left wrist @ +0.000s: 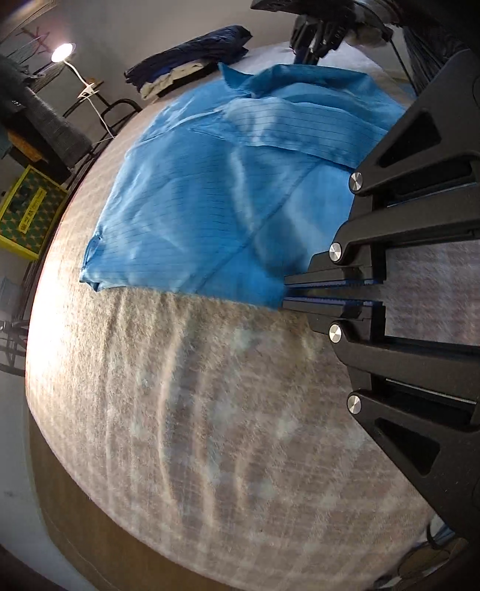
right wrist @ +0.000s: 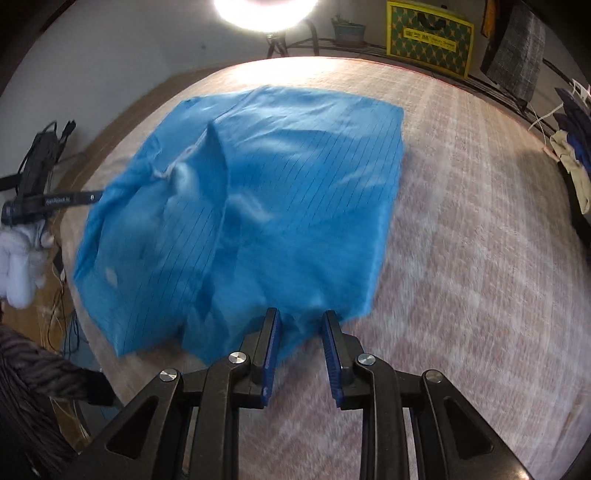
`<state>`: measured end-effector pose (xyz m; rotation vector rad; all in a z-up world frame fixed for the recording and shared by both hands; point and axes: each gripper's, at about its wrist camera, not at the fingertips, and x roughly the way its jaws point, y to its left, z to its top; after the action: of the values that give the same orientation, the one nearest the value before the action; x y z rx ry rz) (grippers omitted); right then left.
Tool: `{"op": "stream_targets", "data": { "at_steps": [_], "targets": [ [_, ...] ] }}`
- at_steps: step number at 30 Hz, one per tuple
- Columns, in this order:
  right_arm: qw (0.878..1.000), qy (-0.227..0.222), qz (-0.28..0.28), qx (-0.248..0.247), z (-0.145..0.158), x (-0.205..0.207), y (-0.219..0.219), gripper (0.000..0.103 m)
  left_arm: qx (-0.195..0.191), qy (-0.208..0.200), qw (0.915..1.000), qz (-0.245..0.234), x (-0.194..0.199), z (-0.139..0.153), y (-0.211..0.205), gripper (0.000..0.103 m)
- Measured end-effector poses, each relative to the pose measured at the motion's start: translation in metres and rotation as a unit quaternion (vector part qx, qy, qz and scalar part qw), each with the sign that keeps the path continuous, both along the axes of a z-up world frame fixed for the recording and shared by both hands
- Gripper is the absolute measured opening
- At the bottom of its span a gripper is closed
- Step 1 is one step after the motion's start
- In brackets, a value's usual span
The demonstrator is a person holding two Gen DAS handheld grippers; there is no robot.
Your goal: Fold large clothes
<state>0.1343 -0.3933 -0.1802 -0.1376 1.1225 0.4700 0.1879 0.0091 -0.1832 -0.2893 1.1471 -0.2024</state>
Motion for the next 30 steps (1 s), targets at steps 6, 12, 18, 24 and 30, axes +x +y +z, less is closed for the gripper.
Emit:
{"op": "stream_targets", "data": {
  "at_steps": [6,12,18,24,30],
  "targets": [
    [0.996,-0.007,-0.019,0.082,0.023,-0.004,-0.040,0.048,-0.096,-0.018,0.9947,0.034,-0.001,0.022,0.036,0.029],
    [0.964,-0.006,-0.098,0.248,0.030,0.023,-0.091,0.069,-0.259,-0.019,0.9638,0.062,0.023,0.030,0.063,0.058],
    [0.950,0.053,-0.131,0.277,0.000,0.065,-0.101,0.055,-0.286,0.030,0.9558,0.062,0.052,0.001,0.066,0.058],
    [0.936,0.093,-0.130,0.314,-0.018,0.087,-0.104,0.055,-0.309,0.050,0.9468,0.078,0.066,-0.022,0.078,0.058],
    [0.931,0.105,-0.135,0.323,-0.032,0.102,-0.106,0.053,-0.323,0.059,0.9426,0.062,0.078,-0.031,0.072,0.058]
  ]
}}
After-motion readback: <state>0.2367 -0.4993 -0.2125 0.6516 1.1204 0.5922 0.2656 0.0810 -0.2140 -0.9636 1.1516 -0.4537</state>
